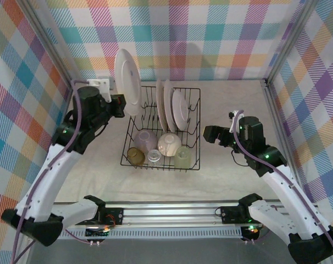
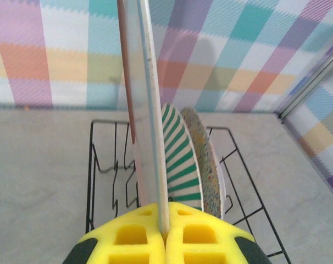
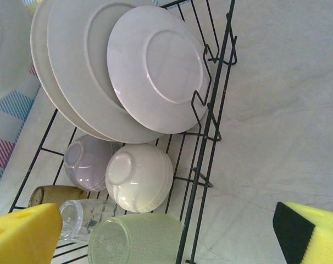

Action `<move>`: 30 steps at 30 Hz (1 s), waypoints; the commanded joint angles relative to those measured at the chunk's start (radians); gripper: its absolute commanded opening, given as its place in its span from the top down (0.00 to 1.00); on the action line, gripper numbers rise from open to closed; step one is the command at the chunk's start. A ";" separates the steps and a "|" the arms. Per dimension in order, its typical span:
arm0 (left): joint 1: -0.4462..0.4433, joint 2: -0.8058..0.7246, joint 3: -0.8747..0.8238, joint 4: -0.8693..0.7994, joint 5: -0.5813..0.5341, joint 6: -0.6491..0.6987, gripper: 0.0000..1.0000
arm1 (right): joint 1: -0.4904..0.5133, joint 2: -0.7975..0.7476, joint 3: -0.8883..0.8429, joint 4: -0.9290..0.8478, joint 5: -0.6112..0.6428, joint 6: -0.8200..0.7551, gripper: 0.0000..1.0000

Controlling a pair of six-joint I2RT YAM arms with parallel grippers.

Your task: Unload the mixed dishes from the dish rack

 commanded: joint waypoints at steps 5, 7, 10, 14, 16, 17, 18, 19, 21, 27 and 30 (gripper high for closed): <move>-0.052 -0.141 -0.075 0.241 0.012 0.281 1.00 | -0.007 0.003 0.103 -0.076 -0.043 -0.012 0.01; -0.074 -0.163 -0.106 0.292 0.030 0.372 1.00 | -0.007 0.021 0.132 -0.094 -0.052 -0.009 0.01; -0.129 -0.177 -0.124 0.310 0.036 0.508 1.00 | -0.007 0.040 0.179 -0.113 -0.064 0.006 0.01; -0.239 -0.181 -0.141 0.309 -0.048 0.684 1.00 | -0.007 0.059 0.257 -0.140 -0.086 0.032 0.01; -0.304 -0.178 -0.156 0.327 -0.133 0.778 1.00 | -0.007 0.060 0.299 -0.146 -0.108 0.046 0.01; -0.340 -0.178 -0.166 0.342 -0.180 0.825 1.00 | -0.007 0.061 0.318 -0.150 -0.116 0.051 0.01; -0.380 -0.175 -0.180 0.361 -0.233 0.883 1.00 | -0.007 0.062 0.343 -0.158 -0.127 0.060 0.01; -0.421 -0.170 -0.197 0.386 -0.289 0.947 1.00 | -0.007 0.063 0.368 -0.166 -0.140 0.068 0.01; -0.494 -0.155 -0.229 0.448 -0.397 1.059 1.00 | -0.008 0.063 0.409 -0.172 -0.178 0.088 0.01; -0.636 -0.128 -0.356 0.669 -0.601 1.316 1.00 | -0.008 0.029 0.454 -0.126 -0.283 0.172 0.01; -0.712 -0.098 -0.432 0.828 -0.678 1.486 1.00 | -0.008 0.033 0.447 -0.087 -0.314 0.211 0.01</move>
